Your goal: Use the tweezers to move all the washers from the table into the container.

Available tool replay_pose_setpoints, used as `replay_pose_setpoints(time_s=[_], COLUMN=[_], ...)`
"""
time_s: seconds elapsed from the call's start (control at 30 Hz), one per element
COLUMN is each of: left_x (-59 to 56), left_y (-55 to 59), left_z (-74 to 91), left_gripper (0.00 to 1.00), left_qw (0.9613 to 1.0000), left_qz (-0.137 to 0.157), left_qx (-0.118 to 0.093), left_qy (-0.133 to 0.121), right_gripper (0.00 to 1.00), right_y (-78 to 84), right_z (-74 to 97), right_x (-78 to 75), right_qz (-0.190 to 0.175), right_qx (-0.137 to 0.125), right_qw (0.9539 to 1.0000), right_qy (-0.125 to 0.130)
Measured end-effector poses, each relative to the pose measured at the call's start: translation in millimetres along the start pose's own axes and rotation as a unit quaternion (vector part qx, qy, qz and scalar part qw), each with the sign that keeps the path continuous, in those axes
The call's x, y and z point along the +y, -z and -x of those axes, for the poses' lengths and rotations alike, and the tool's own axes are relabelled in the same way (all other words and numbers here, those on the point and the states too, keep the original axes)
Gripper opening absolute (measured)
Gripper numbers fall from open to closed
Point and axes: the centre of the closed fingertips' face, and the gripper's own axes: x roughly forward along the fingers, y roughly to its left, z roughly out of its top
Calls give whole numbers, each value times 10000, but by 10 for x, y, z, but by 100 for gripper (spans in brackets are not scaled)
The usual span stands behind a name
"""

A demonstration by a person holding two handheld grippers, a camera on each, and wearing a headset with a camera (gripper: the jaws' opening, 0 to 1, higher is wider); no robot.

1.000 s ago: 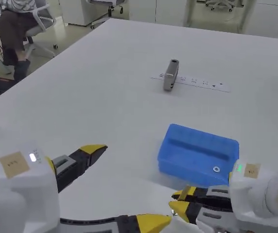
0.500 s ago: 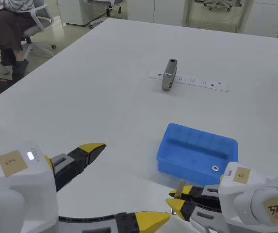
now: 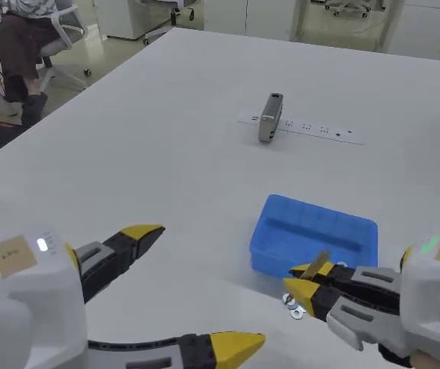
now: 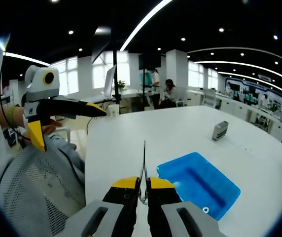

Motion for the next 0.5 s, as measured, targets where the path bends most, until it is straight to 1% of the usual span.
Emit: replay_pose_setpoints(time_s=[0.2,0.3,0.4,0.5], left_x=[-2,-1,1,2], left_y=[8,9,9,4], left_z=[9,16,16,12], left_gripper=[92,92,92,92], left_qw=[10000,10000,10000,10000], left_qz=[-6,-5,-2,-9], left_qx=[10,11,15,16], left_qy=[-8,-13,-14,-15], right_gripper=[3,3,3,3], right_y=[-161,-241,-284,-312], right_z=[119,177,205,220], right_x=[-123,-195,-250,-292], right_qz=[-66,-41,-123,-119], right_qx=[-160,-231,-255,-262], right_qw=[9998,9996,9994,9993], right_qy=[121,183,203,230])
